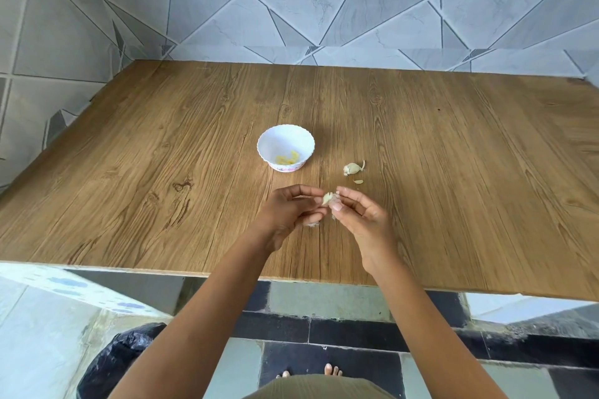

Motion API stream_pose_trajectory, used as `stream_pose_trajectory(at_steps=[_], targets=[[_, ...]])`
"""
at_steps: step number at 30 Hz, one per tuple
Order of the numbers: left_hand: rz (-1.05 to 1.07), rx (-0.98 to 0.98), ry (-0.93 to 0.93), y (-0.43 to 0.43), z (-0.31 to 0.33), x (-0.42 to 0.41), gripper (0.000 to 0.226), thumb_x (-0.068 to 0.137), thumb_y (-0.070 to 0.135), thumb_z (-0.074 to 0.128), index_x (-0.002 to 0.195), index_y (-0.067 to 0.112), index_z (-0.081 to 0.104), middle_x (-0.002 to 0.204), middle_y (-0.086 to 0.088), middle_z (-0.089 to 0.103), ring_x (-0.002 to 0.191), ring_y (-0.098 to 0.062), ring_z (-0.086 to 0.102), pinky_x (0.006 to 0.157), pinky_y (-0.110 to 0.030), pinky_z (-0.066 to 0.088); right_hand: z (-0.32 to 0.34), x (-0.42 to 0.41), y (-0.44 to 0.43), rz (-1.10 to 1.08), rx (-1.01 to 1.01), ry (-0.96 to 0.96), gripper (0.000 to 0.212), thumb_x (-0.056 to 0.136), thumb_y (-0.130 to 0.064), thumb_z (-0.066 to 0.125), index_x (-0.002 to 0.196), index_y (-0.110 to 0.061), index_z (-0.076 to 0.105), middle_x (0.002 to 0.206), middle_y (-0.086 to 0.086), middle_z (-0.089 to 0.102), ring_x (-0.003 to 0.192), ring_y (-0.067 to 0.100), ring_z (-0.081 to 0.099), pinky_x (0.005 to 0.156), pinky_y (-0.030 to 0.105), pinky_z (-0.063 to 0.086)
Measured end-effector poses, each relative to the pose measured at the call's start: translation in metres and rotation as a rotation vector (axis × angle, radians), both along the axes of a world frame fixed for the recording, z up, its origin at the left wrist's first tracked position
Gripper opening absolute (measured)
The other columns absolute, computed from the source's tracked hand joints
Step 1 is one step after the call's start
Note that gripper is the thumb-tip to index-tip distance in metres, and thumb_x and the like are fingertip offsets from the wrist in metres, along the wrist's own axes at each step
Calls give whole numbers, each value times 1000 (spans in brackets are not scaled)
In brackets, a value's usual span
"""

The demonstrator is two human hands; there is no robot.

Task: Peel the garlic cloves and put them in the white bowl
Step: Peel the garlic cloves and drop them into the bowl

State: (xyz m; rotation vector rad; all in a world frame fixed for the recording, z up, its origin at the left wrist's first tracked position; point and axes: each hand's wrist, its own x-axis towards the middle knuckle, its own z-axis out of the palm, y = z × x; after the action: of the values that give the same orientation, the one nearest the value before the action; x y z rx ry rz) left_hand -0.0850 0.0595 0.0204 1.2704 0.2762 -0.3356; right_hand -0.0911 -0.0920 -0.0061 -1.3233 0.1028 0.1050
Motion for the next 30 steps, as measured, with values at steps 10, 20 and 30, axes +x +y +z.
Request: stream_pose_trajectory(at_steps=[10,20,30], targets=[[51,-212,118,1,-4,-2,20,88,-12,50,91,1,66,77,-10,72,68,-12,70,69,-19,56,-17,1,-1,-12,-656,-303,6,82,-16,71,86,-11,72,62,-7,65,47,4,57,48,23,47],[63,-184,131,2,-4,-4,21,89,-13,49,87,1,65,73,-10,71,63,-13,69,66,-21,57,4,-2,9,50,-295,-49,7,86,-14,67,85,-21,68,74,-6,67,60,-4,60,50,11,43],[-19,-14,24,0,-2,-4,7,87,2,62,92,2,67,82,-10,70,73,-13,66,76,-22,55,-6,2,11,-25,-495,-212,20,85,-15,68,77,-32,64,64,-15,64,51,2,53,52,28,46]])
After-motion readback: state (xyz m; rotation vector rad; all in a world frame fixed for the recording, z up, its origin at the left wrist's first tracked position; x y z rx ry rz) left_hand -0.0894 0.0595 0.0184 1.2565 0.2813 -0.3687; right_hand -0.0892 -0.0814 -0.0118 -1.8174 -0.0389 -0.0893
